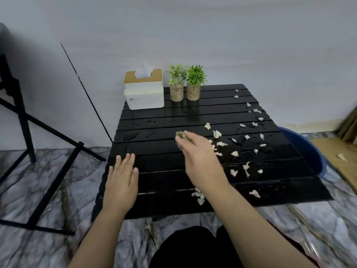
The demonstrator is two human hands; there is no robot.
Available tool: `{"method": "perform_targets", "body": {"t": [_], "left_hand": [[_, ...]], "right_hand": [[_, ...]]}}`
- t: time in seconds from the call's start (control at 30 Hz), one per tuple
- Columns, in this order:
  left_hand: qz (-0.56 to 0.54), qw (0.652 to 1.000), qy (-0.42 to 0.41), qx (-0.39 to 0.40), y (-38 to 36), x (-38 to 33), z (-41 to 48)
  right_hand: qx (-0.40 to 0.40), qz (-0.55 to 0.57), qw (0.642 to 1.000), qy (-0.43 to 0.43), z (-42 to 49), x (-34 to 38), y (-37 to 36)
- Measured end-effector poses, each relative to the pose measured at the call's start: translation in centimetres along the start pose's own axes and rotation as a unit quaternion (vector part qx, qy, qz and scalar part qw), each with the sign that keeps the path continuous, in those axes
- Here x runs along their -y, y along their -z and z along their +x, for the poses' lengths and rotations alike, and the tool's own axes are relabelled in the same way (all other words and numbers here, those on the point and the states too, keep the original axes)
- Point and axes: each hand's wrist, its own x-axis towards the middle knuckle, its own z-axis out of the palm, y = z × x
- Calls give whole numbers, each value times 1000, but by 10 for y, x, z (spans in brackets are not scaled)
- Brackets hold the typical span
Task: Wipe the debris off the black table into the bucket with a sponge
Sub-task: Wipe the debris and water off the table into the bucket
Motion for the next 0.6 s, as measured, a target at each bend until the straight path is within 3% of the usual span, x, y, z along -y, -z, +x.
{"method": "perform_targets", "body": {"t": [0.2,0.43,0.6], "left_hand": [[48,997,5,55,-15,-2,-25],[110,990,0,83,-22,1,-20],[124,989,3,78,-25,2,-19]], "right_hand": [[125,-138,979,77,-88,29,-44],[99,-146,982,69,-86,-17,-37],[48,-145,988,-33,-60,-89,8]]}}
